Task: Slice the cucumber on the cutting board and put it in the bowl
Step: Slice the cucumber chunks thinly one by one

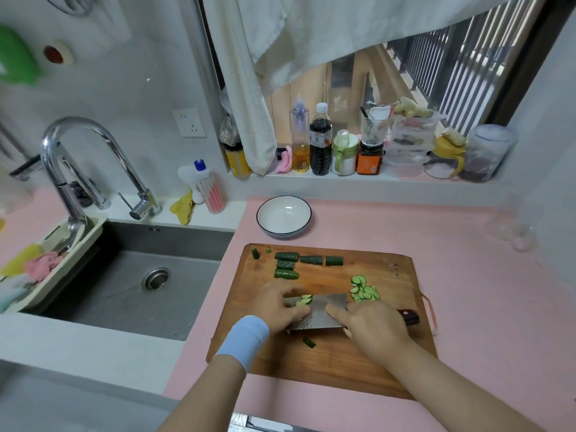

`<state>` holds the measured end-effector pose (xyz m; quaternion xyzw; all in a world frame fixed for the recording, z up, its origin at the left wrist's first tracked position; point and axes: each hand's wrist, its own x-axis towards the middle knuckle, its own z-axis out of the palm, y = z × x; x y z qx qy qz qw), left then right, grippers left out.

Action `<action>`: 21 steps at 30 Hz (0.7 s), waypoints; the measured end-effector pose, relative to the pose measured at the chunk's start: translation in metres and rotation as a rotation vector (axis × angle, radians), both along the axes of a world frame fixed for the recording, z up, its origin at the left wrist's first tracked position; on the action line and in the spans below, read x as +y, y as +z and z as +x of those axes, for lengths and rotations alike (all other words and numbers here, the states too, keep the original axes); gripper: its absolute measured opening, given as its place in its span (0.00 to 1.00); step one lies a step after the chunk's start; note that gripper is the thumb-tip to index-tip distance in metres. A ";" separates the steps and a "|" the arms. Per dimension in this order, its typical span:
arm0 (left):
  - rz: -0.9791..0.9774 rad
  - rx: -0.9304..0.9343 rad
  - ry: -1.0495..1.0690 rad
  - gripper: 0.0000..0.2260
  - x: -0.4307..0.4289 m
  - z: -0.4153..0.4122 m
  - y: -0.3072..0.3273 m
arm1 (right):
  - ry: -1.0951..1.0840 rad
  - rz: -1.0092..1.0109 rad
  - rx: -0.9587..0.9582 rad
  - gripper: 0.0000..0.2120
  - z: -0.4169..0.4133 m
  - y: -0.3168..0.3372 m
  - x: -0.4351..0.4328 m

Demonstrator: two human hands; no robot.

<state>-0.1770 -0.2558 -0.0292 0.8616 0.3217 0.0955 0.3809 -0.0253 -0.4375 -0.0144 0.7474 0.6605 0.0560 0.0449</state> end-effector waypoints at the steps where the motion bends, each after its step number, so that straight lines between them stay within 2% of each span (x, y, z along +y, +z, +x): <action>1: 0.019 0.053 -0.031 0.12 0.000 0.005 -0.005 | -0.005 -0.008 -0.005 0.24 0.001 0.002 0.002; 4: -0.016 0.071 -0.016 0.07 0.006 0.016 -0.011 | -0.039 -0.037 0.016 0.25 0.004 0.004 0.004; 9: -0.062 0.168 0.000 0.09 0.026 0.026 -0.016 | -0.044 -0.104 0.007 0.20 0.000 0.006 0.005; 14: -0.160 0.116 0.011 0.08 0.033 0.036 -0.016 | -0.096 -0.183 0.037 0.19 -0.002 0.005 0.012; 16: -0.141 0.172 -0.039 0.06 0.040 0.041 -0.018 | -0.103 -0.209 0.031 0.17 -0.002 0.004 0.017; 18: -0.150 0.180 0.005 0.04 0.052 0.043 -0.019 | -0.113 -0.173 0.030 0.17 -0.003 0.006 0.020; 21: -0.227 0.144 0.078 0.09 0.066 0.040 -0.016 | -0.140 -0.139 0.049 0.20 -0.004 0.006 0.022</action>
